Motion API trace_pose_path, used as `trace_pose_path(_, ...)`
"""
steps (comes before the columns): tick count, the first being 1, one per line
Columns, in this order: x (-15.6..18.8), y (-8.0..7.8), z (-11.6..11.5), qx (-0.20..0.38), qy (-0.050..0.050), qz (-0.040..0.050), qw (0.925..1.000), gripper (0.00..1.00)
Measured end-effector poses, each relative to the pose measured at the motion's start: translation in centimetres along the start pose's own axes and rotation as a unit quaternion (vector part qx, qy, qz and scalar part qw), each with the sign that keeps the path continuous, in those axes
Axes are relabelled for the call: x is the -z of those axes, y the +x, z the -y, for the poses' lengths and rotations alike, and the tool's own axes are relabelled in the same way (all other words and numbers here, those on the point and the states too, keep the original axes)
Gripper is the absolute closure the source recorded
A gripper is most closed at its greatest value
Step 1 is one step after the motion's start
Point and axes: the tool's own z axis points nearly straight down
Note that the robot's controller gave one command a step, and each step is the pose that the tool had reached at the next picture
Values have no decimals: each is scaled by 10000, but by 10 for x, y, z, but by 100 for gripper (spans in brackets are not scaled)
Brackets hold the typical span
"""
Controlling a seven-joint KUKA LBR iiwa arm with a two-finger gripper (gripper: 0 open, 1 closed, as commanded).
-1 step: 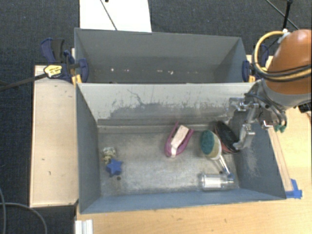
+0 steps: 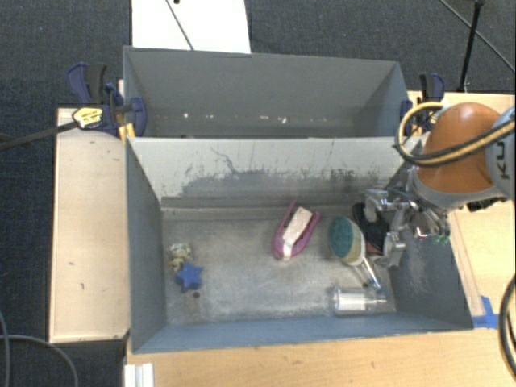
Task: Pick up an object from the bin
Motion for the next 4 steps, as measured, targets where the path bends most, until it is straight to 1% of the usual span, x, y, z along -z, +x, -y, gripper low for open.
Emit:
trace_pose_path(1,7,-2,0,19,12,17,10000,100)
trace_pose_path(2,38,32,-7,2360,-7,-21,9718,100)
trace_pose_path(3,37,32,-7,2352,-13,-24,9720,0)
trace_pose_path(4,-20,-18,-31,2509,-15,-4,9680,0)
